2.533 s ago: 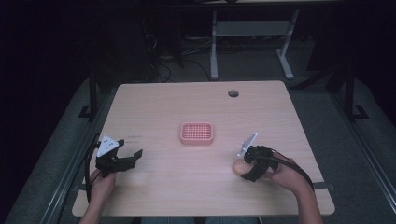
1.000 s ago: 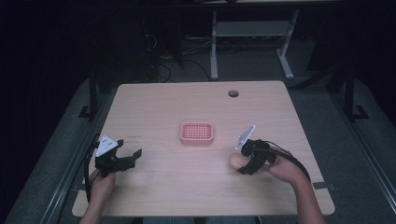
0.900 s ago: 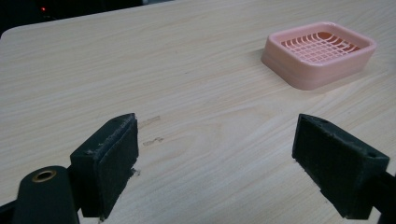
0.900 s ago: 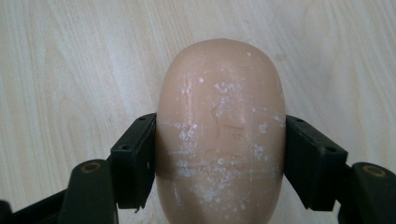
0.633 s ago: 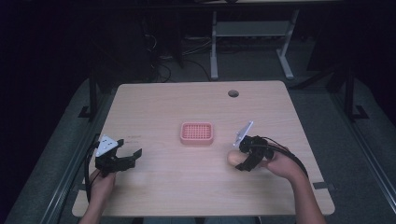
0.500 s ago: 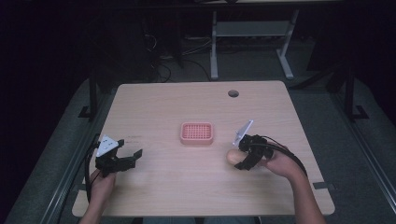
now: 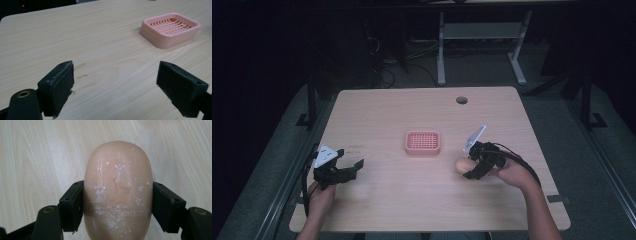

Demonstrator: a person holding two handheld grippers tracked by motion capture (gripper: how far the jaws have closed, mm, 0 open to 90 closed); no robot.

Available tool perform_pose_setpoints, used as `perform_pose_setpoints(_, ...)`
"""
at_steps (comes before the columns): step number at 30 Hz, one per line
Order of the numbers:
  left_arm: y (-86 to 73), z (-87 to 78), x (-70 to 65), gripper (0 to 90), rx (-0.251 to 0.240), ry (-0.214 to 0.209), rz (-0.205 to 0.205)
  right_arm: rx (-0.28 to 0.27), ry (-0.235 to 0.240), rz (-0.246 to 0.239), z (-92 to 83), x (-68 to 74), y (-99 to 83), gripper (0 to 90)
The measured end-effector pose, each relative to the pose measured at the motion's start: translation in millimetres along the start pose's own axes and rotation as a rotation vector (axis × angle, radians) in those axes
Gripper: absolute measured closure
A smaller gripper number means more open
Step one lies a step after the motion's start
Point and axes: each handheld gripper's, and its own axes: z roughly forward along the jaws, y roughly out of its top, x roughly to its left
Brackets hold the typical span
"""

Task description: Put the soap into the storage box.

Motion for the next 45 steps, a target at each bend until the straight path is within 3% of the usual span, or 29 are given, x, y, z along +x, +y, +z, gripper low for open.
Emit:
perform_pose_setpoints(14,0.5,-0.4,0.1,14.2,0.005,0.001,0.002,0.003,0.003,-0.006,-2.9,-2.8,3.0,31.9)
perform_pose_setpoints(45,1.3,0.1,0.1,14.2,0.002,-0.001,0.0,0.026,0.003,-0.067,-0.2,-15.4,48.6,31.9)
